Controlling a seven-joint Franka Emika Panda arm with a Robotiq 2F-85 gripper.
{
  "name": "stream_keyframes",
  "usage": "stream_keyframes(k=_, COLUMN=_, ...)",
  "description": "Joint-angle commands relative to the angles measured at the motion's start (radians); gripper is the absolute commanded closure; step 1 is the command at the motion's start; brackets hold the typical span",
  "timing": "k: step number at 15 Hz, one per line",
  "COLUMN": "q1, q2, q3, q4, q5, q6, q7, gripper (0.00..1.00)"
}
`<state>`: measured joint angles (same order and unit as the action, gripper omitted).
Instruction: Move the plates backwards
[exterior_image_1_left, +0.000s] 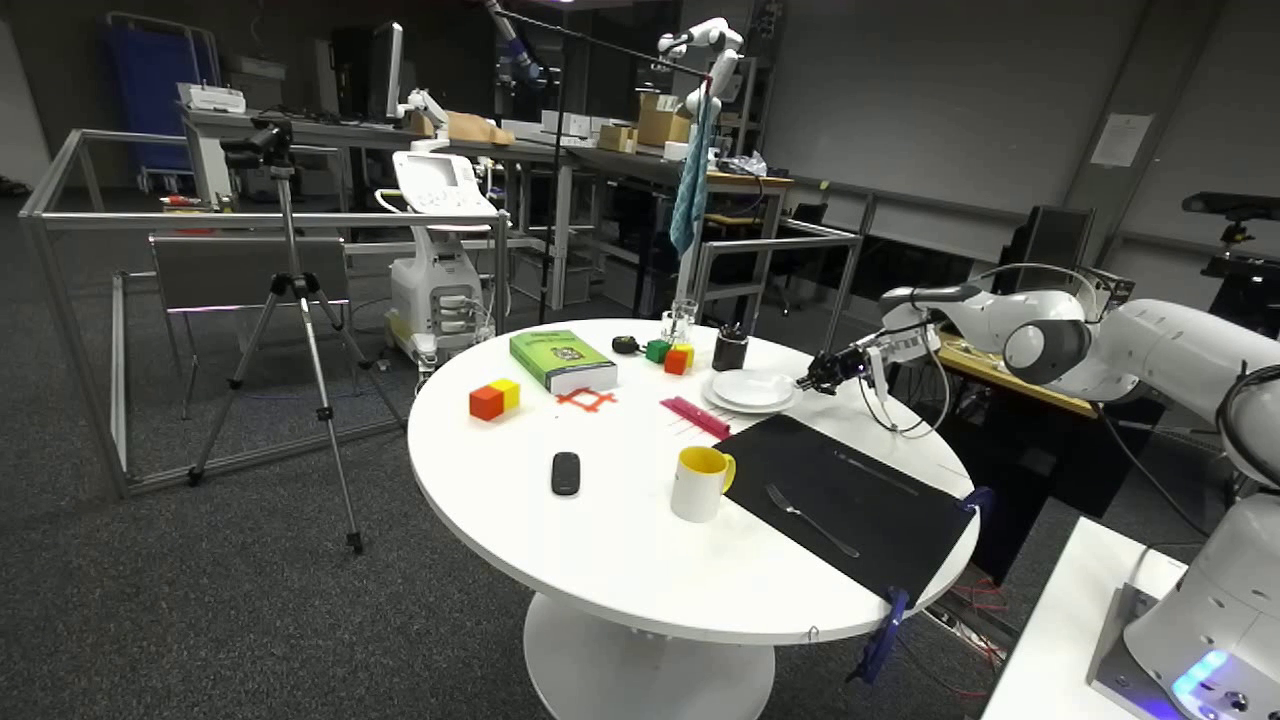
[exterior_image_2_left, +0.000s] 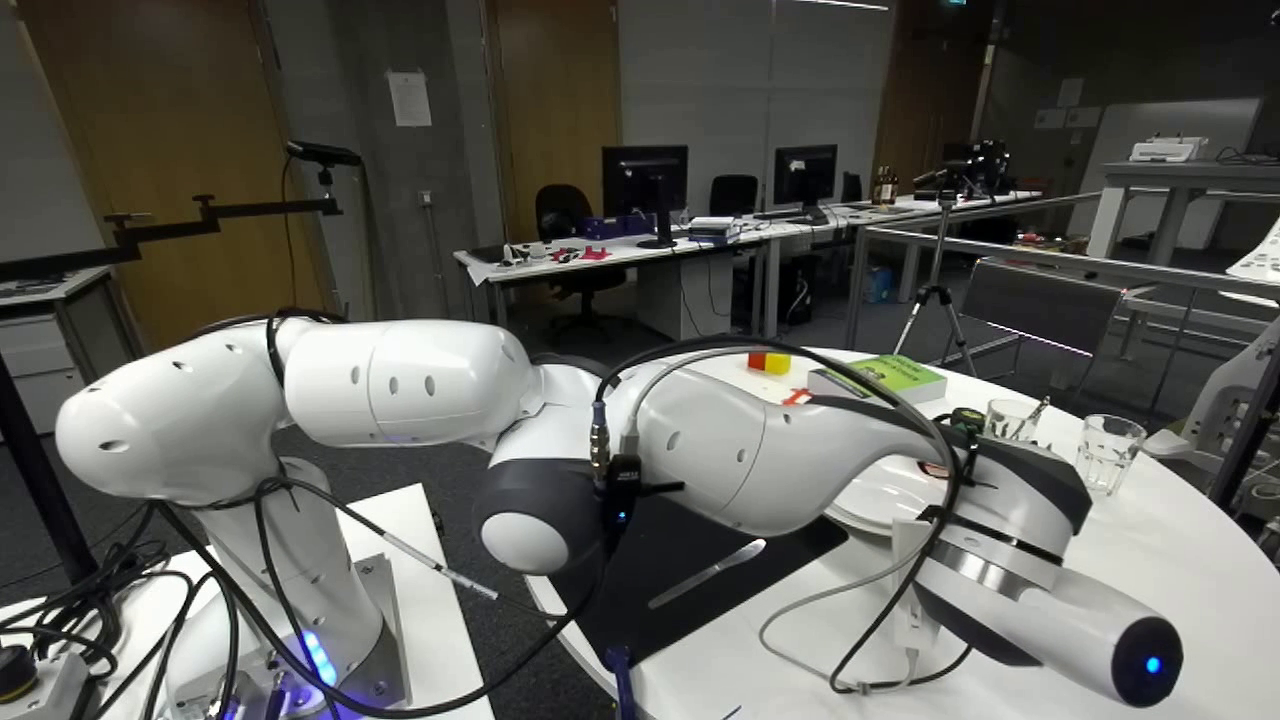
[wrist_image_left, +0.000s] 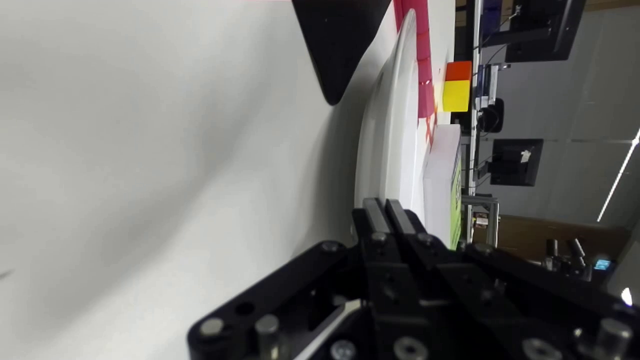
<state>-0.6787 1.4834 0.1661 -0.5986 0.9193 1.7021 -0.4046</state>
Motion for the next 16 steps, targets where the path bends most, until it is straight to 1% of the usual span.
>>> stream_keyframes(k=1, q1=-0.024, q2=0.0, q3=0.026, q4=0.001, q5=0.013, q6=-0.039, q7=0.015, gripper=0.92)
stream_keyframes(k=2, q1=-0.024, q2=0.0, q3=0.026, q4=0.001, q5=0.013, q6=-0.04, q7=0.015, gripper=0.9)
stream_keyframes(k=3, q1=-0.025, q2=0.0, q3=0.026, q4=0.0, q5=0.014, q6=-0.04, q7=0.016, gripper=0.69)
stream_keyframes(k=4, q1=-0.025, q2=0.0, q3=0.026, q4=-0.001, q5=0.014, q6=-0.042, q7=0.016, gripper=0.68)
stream_keyframes(k=5, q1=-0.026, q2=0.0, q3=0.026, q4=-0.001, q5=0.014, q6=-0.043, q7=0.016, gripper=0.59)
stream_keyframes(k=6, q1=-0.026, q2=0.0, q3=0.026, q4=0.0, q5=0.014, q6=-0.044, q7=0.017, gripper=0.65)
stream_keyframes(k=7, q1=-0.026, q2=0.0, q3=0.026, q4=0.0, q5=0.014, q6=-0.044, q7=0.017, gripper=0.55)
stream_keyframes(k=8, q1=-0.026, q2=0.0, q3=0.026, q4=0.001, q5=0.014, q6=-0.044, q7=0.017, gripper=0.62)
stream_keyframes(k=9, q1=-0.026, q2=0.0, q3=0.026, q4=0.001, q5=0.014, q6=-0.044, q7=0.018, gripper=0.6)
stream_keyframes(k=11, q1=-0.025, q2=0.0, q3=0.026, q4=0.006, q5=0.013, q6=-0.046, q7=0.021, gripper=0.63)
stream_keyframes(k=12, q1=-0.025, q2=0.0, q3=0.026, q4=0.006, q5=0.013, q6=-0.045, q7=0.02, gripper=0.61)
stream_keyframes(k=14, q1=-0.021, q2=0.0, q3=0.024, q4=0.012, q5=0.008, q6=-0.049, q7=0.022, gripper=0.54)
stream_keyframes(k=15, q1=-0.019, q2=0.0, q3=0.022, q4=0.016, q5=0.005, q6=-0.053, q7=0.027, gripper=0.32)
stream_keyframes(k=16, q1=-0.017, q2=0.0, q3=0.021, q4=0.02, q5=0.002, q6=-0.056, q7=0.028, gripper=0.29)
